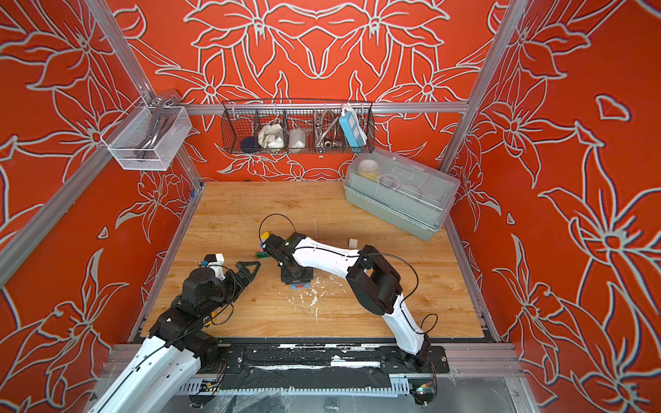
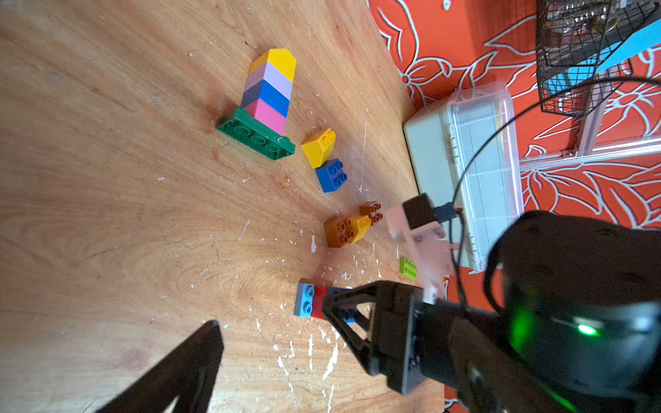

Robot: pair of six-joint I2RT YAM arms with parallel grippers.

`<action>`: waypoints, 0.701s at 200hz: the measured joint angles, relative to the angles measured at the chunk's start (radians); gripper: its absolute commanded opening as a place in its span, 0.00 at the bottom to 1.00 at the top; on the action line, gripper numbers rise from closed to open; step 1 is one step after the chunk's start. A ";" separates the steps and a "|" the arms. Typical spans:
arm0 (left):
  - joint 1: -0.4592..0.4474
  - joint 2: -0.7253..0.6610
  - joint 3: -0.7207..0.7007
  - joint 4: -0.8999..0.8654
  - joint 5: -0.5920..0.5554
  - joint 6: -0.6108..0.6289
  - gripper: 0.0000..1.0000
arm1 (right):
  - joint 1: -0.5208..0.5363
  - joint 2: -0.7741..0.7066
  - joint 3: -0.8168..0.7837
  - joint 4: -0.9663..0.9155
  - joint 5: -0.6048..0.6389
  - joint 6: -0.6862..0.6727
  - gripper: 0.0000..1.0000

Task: Assemble the number 1 with lego
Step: Assemble the lego brick with the lego brick, then pick up the lego brick from the center of the board.

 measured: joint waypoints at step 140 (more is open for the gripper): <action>0.006 0.076 0.000 0.032 0.067 0.020 0.99 | -0.028 -0.233 0.005 -0.027 0.074 -0.088 0.64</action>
